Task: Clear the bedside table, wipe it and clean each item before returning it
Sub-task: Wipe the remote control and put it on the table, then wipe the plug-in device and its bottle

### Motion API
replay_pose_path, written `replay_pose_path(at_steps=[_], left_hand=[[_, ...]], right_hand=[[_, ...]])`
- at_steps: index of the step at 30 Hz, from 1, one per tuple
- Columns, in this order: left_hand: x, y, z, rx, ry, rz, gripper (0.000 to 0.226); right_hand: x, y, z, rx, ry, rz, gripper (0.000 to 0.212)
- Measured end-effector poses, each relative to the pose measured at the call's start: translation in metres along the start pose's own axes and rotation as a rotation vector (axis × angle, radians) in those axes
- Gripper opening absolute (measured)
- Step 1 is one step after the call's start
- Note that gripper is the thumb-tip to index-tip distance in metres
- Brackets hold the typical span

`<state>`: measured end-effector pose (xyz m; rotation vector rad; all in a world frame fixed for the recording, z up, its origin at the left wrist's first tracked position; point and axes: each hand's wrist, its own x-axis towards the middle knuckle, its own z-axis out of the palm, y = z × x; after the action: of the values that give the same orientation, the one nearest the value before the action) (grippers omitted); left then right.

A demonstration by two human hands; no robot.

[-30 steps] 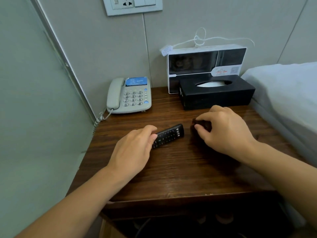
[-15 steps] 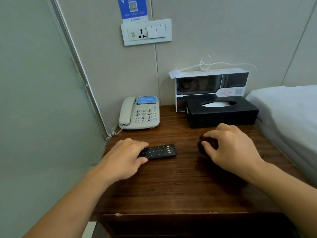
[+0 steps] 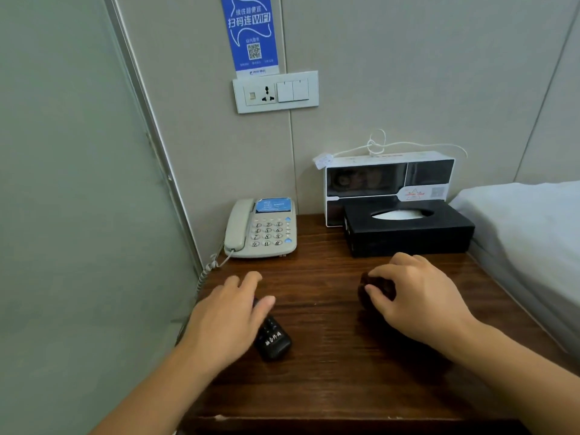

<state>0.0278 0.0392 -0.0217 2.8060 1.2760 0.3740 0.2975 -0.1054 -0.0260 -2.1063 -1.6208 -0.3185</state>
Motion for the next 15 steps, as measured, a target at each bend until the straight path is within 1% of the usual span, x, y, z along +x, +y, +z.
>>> replay_pose_path(at_steps=[2,3,4,5,7,10,13,15], left_hand=[[-0.009,0.019,0.001,0.067,-0.128,-0.065,0.075],[-0.012,0.025,0.000,0.080,-0.169,-0.087,0.086],[-0.013,0.028,-0.001,0.084,-0.190,-0.111,0.092],[-0.013,0.028,-0.002,0.081,-0.202,-0.128,0.092],[-0.010,0.023,0.000,0.045,-0.218,-0.126,0.081],[-0.001,0.007,0.006,0.008,-0.176,-0.097,0.065],[0.013,-0.008,0.012,0.099,-0.114,-0.054,0.057],[0.020,-0.009,0.014,0.191,-0.078,-0.039,0.057]], right_hand=[[-0.001,-0.001,0.001,0.007,-0.004,0.001,0.038],[-0.001,-0.001,0.001,0.005,-0.008,0.002,0.038],[-0.001,-0.003,0.001,0.002,-0.012,0.003,0.038],[-0.002,-0.004,0.001,0.001,-0.017,0.006,0.038],[-0.003,-0.007,0.000,0.008,-0.027,0.010,0.037],[-0.003,-0.009,-0.003,0.008,-0.052,0.005,0.039],[0.001,-0.005,-0.013,-0.001,-0.064,-0.015,0.038],[0.004,0.001,-0.024,-0.010,-0.046,-0.018,0.035]])
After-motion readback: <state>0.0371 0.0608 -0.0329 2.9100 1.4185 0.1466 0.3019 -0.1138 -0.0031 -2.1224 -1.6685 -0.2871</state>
